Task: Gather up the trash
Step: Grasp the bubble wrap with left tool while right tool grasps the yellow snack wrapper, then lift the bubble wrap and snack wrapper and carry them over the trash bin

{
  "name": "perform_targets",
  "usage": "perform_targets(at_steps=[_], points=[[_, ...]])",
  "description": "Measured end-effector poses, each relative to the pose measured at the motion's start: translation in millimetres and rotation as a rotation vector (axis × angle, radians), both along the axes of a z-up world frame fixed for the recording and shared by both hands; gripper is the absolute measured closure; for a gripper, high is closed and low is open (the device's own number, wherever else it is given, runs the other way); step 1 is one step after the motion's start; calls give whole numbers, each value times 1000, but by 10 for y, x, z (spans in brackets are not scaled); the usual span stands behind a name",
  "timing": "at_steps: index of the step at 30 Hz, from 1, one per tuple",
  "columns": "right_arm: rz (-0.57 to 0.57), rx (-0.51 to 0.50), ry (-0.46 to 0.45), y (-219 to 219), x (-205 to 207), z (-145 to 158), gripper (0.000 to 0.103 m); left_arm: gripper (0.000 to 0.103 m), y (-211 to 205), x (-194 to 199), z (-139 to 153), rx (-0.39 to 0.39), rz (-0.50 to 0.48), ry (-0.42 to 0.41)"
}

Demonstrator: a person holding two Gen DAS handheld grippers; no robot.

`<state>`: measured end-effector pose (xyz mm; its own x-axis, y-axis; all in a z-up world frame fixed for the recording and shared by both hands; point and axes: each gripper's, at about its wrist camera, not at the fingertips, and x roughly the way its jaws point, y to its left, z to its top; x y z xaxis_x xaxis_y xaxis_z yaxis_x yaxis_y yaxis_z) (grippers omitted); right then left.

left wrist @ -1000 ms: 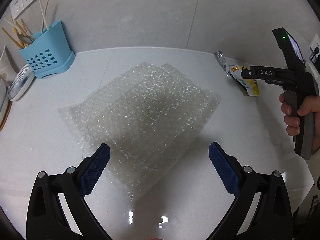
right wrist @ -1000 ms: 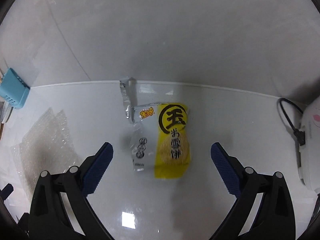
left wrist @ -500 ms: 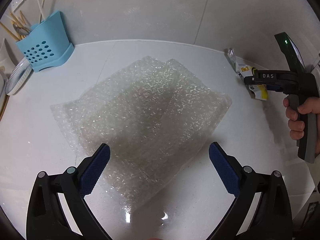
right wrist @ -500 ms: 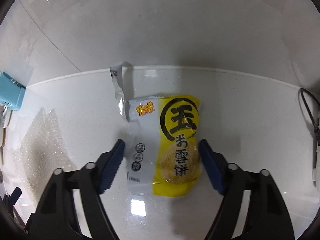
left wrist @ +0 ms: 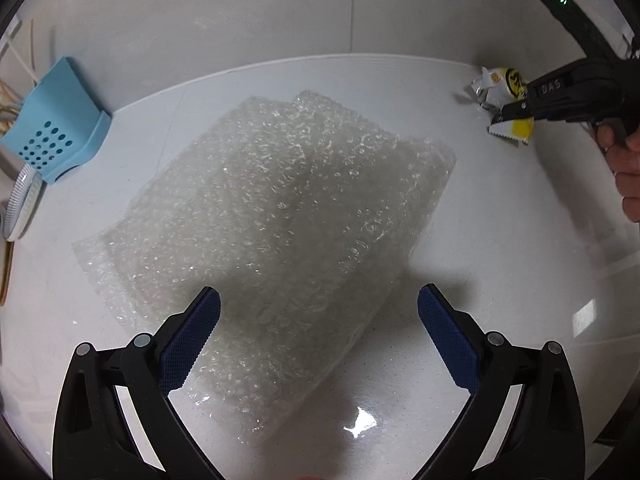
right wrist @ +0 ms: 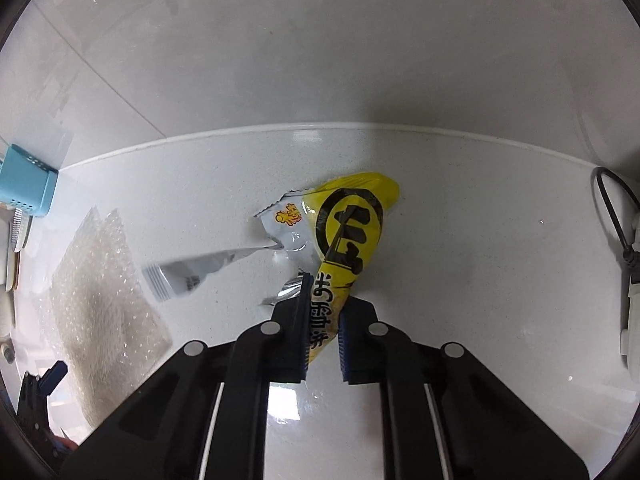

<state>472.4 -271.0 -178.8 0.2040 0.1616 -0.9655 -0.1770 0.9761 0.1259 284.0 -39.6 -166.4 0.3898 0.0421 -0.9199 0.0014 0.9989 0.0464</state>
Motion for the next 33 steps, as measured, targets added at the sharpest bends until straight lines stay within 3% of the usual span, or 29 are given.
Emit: perform_targets(at_steps=[10,16,20,21,24,33], points=[[-4,30,-14,-141,-310,212,93,29,-35,100,-126,29,-15,74],[1,38,-26,-190,-385,305,93,58,-103,108,-89,23,-31,87],[3,42,-31,-311,-379,368,93,87,-66,130,-63,40,-9,100],[2,43,-32,-328,-383,383,93,90,-30,130,-53,30,6,101],[3,45,-40,-352,-399,432,93,92,40,112,-28,-6,38,101],[3,43,-73,-86,-552,494,93,92,27,-5,162,-9,68,41]])
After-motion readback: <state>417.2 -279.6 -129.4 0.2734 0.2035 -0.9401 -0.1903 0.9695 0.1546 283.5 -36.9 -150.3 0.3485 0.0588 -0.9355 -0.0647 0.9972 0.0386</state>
